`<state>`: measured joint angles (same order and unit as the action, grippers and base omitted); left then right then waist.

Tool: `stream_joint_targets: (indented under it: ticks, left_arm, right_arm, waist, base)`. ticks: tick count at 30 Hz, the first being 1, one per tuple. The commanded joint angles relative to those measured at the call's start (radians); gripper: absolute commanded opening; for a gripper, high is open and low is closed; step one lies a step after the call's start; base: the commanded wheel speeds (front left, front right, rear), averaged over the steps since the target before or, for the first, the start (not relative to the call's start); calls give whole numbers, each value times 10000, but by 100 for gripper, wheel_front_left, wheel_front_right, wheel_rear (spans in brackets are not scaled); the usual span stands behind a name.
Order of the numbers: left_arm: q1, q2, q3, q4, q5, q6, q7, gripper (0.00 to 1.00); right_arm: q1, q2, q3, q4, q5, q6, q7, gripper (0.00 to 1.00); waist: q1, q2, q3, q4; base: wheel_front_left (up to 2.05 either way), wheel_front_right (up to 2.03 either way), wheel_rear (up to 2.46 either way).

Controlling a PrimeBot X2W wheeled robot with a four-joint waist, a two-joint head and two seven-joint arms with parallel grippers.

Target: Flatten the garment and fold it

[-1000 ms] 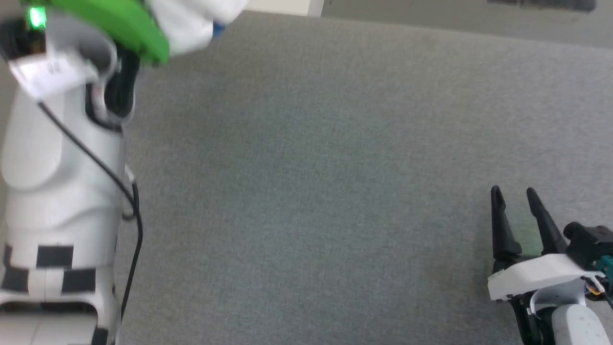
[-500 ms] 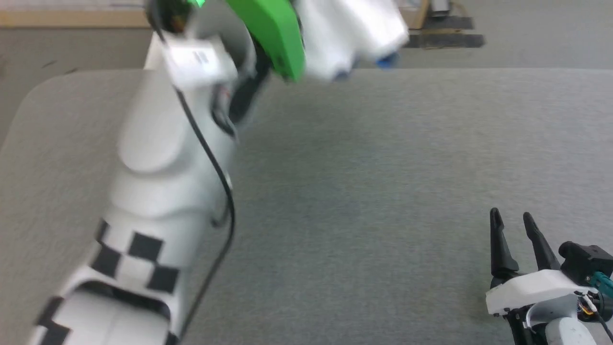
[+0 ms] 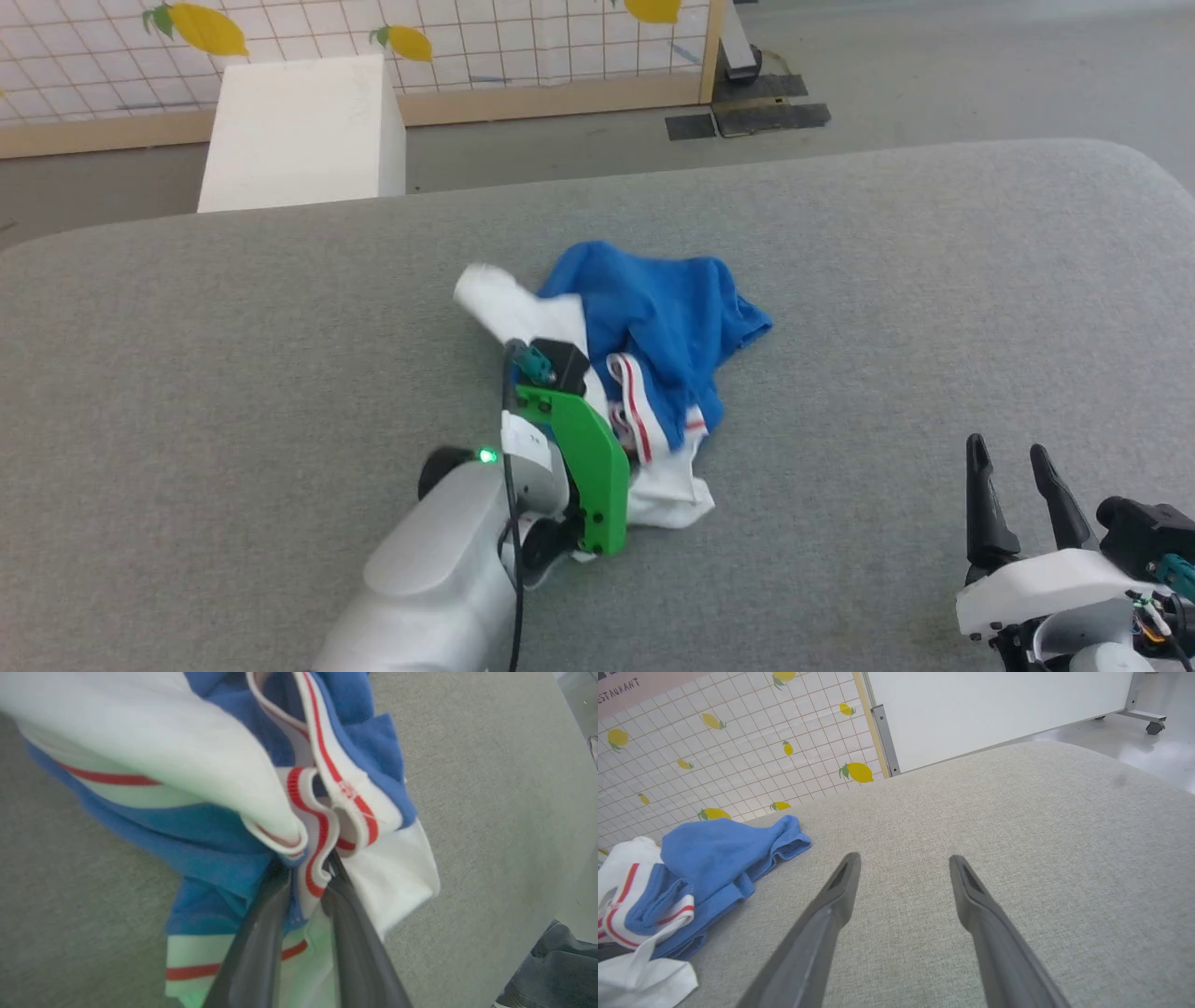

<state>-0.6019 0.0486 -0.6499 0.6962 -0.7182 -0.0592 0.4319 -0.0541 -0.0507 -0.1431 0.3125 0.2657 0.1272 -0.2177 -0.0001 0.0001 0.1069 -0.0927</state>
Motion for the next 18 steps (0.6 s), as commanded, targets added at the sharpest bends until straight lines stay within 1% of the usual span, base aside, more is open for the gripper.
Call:
stream_joint_targets:
  ticks: [1, 2, 4, 7, 10, 12, 13, 15, 17, 18]
  left_arm:
    - [248, 19, -84, -80, -368, 114, 285, 93]
    - [345, 19, -46, -213, -680, 214, 402, 100]
    - [396, 18, 139, -606, -1171, 421, 331, 100]
    - [436, 18, 929, -1368, -2031, 717, -263, 100]
    - [518, 93, 1875, -2109, -2536, 930, -1097, 100]
    - [626, 498, 2228, -2590, -2251, 1089, -1879, 100]
    - [777, 627, 2556, -2884, -2202, 1165, -2479, 100]
    - [1088, 1117, 2790, -3283, -1591, 1344, -3542, 100]
    - [1543, 1403, 3102, -3672, -1182, 1451, -4700, 100]
    - [1767, 1572, 3111, -3789, -917, 1466, -5110, 100]
  right_arm:
    - [113, 5, 17, 18, 71, 35, -74, 100]
    - [121, 5, 34, 17, 79, 35, -72, 100]
    - [138, 5, 77, 15, 87, 35, -73, 100]
    - [182, 5, 132, 3, 123, 35, -82, 100]
    - [234, 5, 207, -19, 181, 35, -76, 100]
    - [246, 5, 253, -29, 227, 35, -68, 100]
    - [250, 5, 268, -33, 251, 35, -58, 100]
    - [260, 5, 319, -49, 295, 35, -25, 100]
    - [291, 5, 366, -98, 329, 35, 28, 100]
    - [310, 5, 390, -116, 347, 35, 72, 100]
  waist:
    - [1, -1, -76, 149]
    - [1, -1, -93, 211]
    - [1, -1, -149, 356]
    - [1, -1, -252, 578]
    - [1, -1, -362, 745]
    - [1, -1, -440, 826]
    - [1, -1, -471, 863]
    - [1, -1, -546, 909]
    - [1, -1, -612, 963]
    - [1, -1, -645, 986]
  base:
    - [0, 0, 0]
    - [0, 0, 0]
    - [0, 0, 0]
    - [0, 0, 0]
    - [0, 0, 0]
    - [0, 0, 0]
    - [0, 0, 0]
    - [0, 0, 0]
    - [0, 0, 0]
    - [0, 0, 0]
